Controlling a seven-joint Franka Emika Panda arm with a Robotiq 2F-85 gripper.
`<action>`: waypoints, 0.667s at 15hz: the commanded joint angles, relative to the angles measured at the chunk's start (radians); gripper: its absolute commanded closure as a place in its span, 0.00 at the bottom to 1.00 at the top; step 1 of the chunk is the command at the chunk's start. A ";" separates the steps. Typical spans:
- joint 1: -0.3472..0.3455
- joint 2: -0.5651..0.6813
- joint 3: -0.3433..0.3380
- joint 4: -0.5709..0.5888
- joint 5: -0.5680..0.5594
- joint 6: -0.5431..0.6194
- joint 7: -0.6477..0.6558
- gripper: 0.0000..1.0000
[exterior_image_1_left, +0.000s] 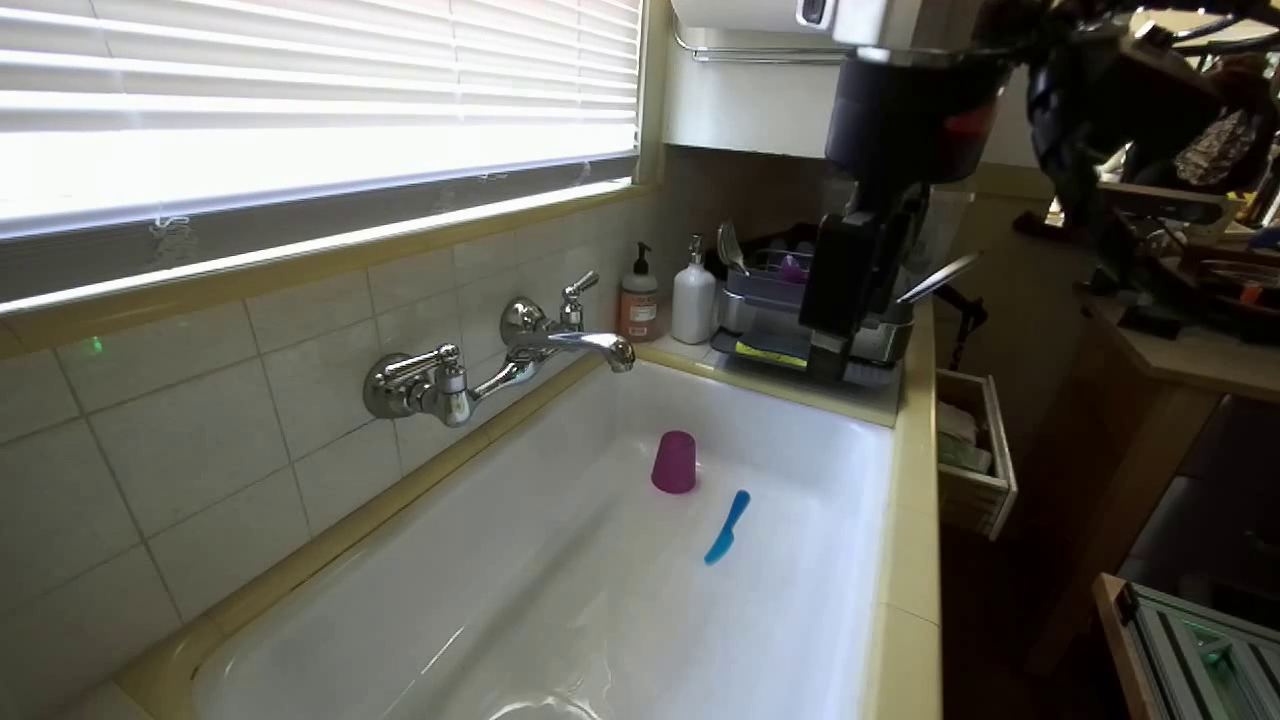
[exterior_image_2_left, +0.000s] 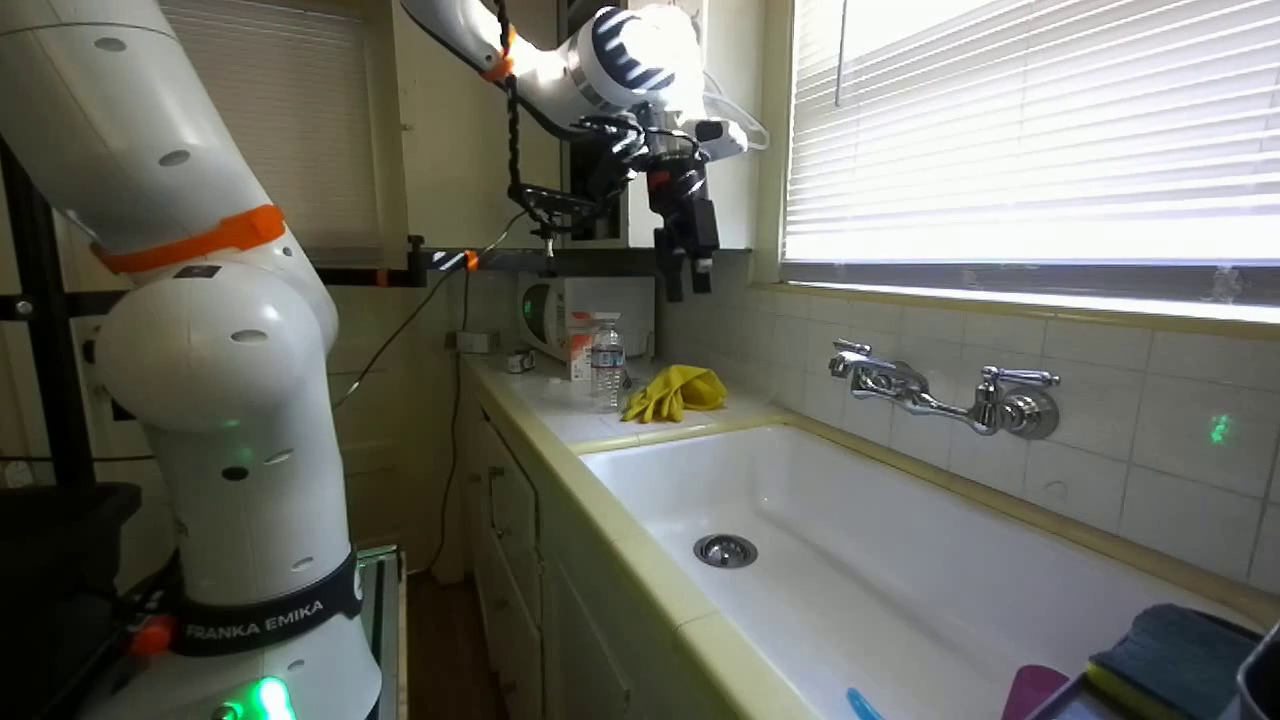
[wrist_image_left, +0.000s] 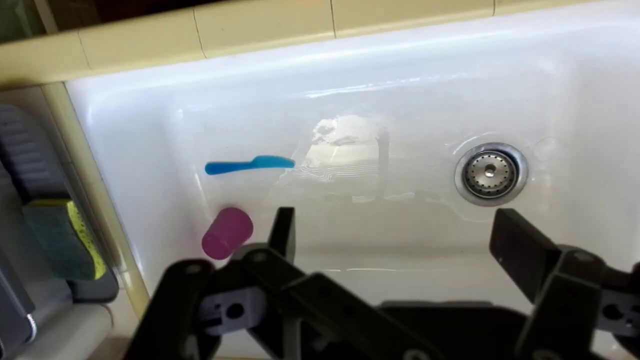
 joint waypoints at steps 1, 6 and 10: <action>-0.028 0.026 -0.063 -0.043 0.004 0.034 0.091 0.00; -0.080 0.055 -0.159 -0.074 0.023 0.076 0.140 0.00; -0.084 0.070 -0.184 -0.055 0.011 0.057 0.116 0.00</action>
